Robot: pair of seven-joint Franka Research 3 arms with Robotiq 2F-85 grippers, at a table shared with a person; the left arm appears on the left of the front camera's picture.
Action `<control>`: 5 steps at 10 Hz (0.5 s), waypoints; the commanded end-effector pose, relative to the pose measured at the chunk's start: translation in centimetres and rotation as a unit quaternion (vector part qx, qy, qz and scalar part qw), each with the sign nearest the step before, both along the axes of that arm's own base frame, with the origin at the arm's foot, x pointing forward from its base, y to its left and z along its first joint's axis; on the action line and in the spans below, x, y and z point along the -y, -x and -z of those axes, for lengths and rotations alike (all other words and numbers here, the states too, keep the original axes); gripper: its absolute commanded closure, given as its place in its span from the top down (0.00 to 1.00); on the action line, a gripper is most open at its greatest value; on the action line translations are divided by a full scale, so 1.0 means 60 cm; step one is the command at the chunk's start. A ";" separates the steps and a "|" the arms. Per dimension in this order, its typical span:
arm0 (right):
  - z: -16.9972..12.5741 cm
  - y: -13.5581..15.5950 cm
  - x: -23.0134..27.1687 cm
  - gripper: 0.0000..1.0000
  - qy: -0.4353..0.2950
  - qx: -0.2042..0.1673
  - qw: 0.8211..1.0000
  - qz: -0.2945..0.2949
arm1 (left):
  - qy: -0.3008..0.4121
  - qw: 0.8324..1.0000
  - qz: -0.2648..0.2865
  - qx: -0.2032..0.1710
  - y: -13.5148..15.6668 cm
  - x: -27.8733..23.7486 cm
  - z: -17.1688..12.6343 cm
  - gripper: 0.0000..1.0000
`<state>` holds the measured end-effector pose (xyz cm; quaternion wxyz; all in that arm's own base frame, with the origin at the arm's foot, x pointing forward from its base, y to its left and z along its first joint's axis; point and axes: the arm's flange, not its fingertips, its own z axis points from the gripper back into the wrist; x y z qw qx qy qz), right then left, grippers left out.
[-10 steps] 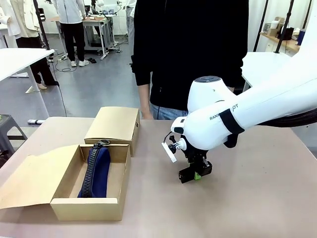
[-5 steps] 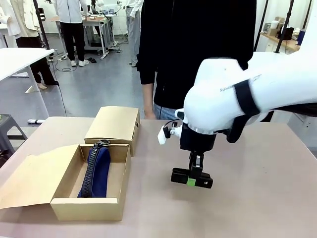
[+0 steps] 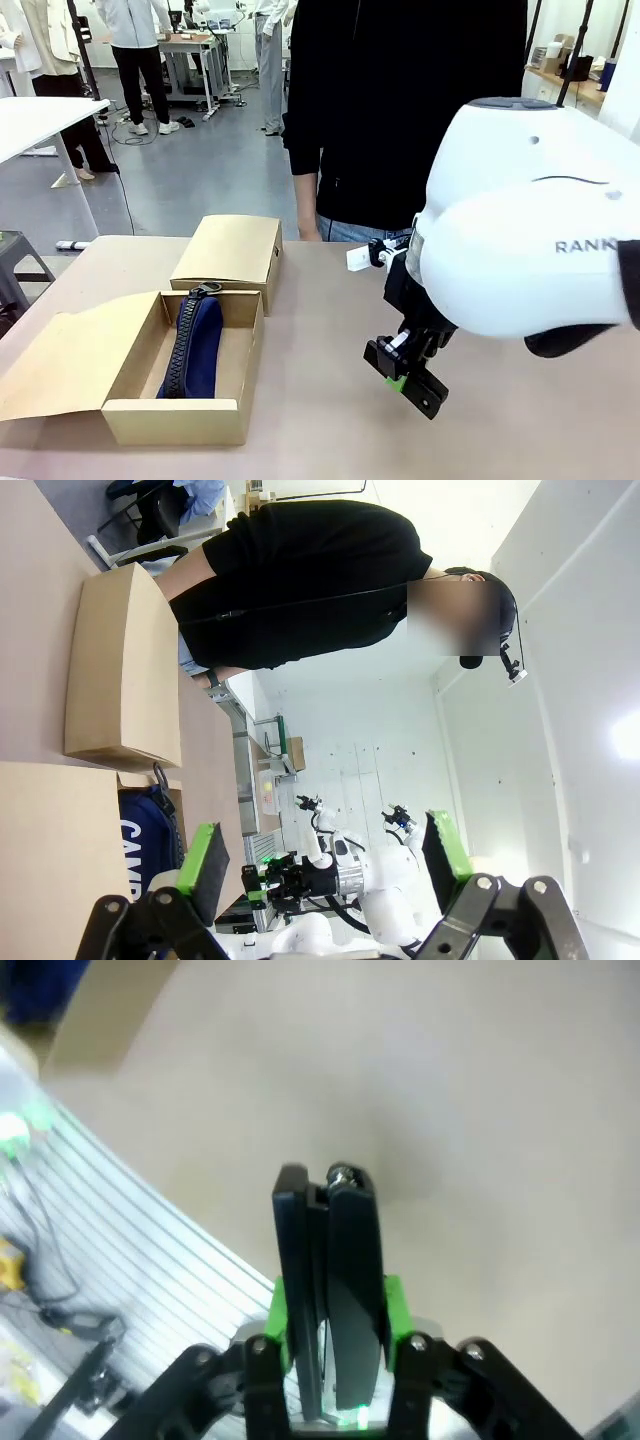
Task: Place items inside the box.
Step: Pick up a Pencil pouch or Stapler and place it inside the Mailer Box closest to the robot.
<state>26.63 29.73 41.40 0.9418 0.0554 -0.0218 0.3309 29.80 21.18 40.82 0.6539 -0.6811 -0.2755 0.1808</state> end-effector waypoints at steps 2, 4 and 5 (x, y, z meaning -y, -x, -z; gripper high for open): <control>0.003 -0.027 -0.005 0.00 -0.005 -0.018 0.997 -0.078 | -0.001 1.000 0.001 0.012 0.003 0.003 0.001 1.00; -0.013 -0.004 -0.052 0.41 0.006 -0.001 0.995 0.103 | -0.001 1.000 0.001 0.012 0.003 0.003 0.001 1.00; -0.052 0.005 -0.121 0.41 -0.025 0.016 0.983 0.183 | -0.001 1.000 0.001 0.012 0.003 0.003 0.001 1.00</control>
